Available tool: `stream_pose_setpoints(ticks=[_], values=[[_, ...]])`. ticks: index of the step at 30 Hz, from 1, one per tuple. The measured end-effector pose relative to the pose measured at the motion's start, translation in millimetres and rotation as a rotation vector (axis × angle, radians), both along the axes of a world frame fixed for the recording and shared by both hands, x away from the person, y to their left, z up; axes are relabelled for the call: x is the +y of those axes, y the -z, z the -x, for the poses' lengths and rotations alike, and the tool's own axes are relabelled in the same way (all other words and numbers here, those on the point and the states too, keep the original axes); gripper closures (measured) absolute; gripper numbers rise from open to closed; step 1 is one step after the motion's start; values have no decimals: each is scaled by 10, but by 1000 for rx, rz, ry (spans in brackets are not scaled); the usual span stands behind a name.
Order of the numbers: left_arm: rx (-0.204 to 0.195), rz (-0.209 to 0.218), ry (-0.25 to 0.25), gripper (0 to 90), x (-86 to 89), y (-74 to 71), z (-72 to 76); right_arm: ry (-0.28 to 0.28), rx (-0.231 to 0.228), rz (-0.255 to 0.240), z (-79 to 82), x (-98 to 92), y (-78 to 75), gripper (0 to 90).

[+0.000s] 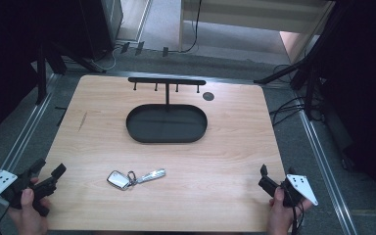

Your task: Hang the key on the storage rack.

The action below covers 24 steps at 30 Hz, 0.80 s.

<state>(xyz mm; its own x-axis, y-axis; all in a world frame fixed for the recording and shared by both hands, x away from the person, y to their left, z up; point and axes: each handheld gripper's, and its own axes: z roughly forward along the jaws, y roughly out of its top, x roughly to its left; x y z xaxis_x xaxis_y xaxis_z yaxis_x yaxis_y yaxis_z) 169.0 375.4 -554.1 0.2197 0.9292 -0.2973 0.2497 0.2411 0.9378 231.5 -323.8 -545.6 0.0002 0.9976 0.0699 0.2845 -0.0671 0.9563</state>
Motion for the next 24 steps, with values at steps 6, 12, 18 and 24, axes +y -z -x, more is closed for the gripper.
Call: stream_pose_setpoints(ticks=[6, 12, 18, 24], values=[[0, -21, 7, 138, -21, -3, -3, 0, 0, 1, 0, 2, -1, 35], [-2, -34, 1, 141, -37, -8, -2, -2, 2, 2, -1, 2, -1, 36], [4, -53, -6, 142, -60, -16, -8, -1, 2, 8, -1, 4, -1, 37], [38, -91, 4, 145, -151, -45, -60, -1, 0, 0, -1, 0, 0, 37]])
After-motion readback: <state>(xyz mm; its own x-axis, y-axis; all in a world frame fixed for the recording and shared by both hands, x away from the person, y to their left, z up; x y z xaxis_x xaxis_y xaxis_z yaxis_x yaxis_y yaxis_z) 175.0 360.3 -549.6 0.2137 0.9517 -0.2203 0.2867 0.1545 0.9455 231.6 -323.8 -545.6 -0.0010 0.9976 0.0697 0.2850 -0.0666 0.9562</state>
